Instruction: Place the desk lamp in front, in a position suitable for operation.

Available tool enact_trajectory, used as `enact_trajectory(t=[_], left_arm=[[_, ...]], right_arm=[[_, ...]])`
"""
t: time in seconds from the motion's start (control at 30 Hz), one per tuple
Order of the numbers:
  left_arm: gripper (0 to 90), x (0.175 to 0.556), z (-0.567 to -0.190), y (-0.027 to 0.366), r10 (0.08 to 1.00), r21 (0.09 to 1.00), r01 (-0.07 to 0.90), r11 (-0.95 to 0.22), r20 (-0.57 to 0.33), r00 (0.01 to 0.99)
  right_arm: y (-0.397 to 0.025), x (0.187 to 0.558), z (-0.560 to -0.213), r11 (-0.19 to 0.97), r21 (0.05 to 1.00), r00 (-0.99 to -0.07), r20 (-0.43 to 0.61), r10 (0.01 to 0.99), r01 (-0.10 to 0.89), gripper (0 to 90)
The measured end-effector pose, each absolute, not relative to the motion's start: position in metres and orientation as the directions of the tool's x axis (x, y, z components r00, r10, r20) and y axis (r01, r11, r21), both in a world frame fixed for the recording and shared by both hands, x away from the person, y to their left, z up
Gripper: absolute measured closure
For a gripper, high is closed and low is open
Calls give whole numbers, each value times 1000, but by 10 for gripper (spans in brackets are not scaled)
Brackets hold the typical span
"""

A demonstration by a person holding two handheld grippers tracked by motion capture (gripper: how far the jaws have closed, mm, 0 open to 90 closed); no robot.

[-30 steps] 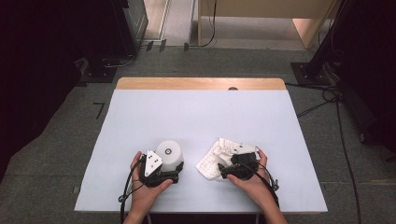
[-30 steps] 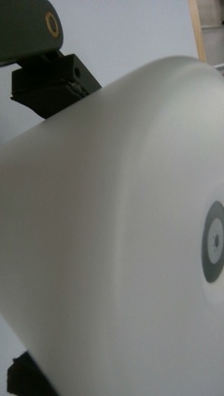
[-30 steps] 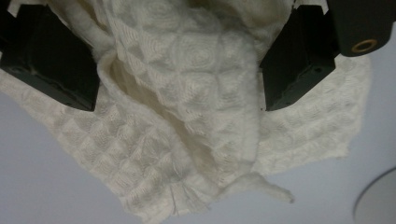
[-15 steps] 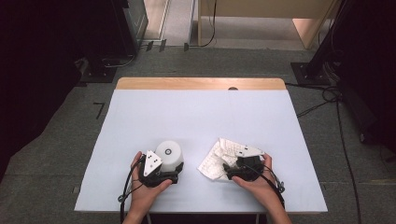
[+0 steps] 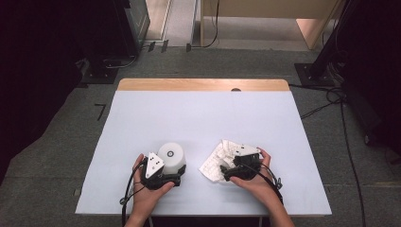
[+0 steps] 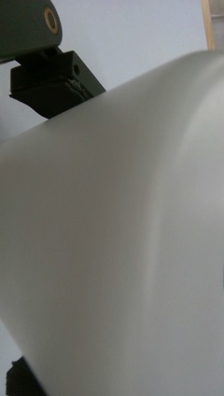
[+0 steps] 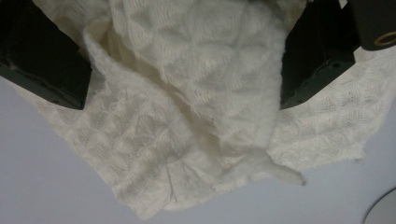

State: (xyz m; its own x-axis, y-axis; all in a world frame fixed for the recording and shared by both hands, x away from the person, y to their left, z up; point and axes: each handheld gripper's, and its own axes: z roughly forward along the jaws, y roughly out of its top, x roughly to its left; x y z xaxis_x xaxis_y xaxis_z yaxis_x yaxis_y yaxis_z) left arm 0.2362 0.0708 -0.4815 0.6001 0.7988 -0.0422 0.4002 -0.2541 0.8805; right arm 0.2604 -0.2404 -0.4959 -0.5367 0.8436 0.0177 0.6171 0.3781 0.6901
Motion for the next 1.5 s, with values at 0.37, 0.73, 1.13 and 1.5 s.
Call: enact_trajectory(t=[0.37,0.73,1.13,1.5], left_arm=[[65,233,-485,71,806,880,399,-257,-33,592],[77,234,-487,68,796,879,379,-288,0,605],[81,233,-475,40,721,854,299,-425,120,683],[82,243,-460,7,651,814,258,-521,182,737]], right_arm=[[-256,249,-499,350,727,-533,26,846,591,287],[-271,247,-487,291,762,-497,47,867,579,785],[-243,226,-412,138,905,-554,121,824,403,782],[-203,227,-391,199,921,-631,62,774,335,772]])
